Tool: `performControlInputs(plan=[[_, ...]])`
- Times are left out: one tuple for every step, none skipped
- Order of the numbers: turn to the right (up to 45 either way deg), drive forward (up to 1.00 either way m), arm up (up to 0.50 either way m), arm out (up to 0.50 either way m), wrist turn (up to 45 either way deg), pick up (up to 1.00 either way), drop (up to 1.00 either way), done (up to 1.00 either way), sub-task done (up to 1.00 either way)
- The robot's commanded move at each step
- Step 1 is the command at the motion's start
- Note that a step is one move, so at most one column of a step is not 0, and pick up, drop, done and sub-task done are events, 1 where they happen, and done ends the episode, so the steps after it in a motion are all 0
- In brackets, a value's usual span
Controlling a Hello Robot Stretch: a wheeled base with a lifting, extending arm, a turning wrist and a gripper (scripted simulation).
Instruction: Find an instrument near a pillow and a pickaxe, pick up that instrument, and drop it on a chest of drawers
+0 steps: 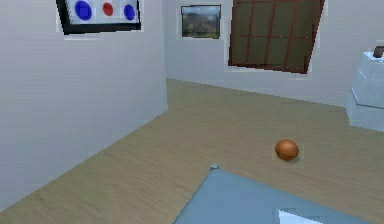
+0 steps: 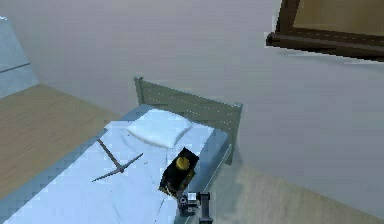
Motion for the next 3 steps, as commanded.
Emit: performControlInputs(plan=[[0.0,0.00,0.10,0.00,0.0,0.00,0.00,0.00,0.00],[0.0,0.00,0.48,0.00,0.0,0.00,0.00,0.00,0.00],[0.0,0.00,0.00,0.00,-45.0,0.00,0.00,0.00,0.00]])
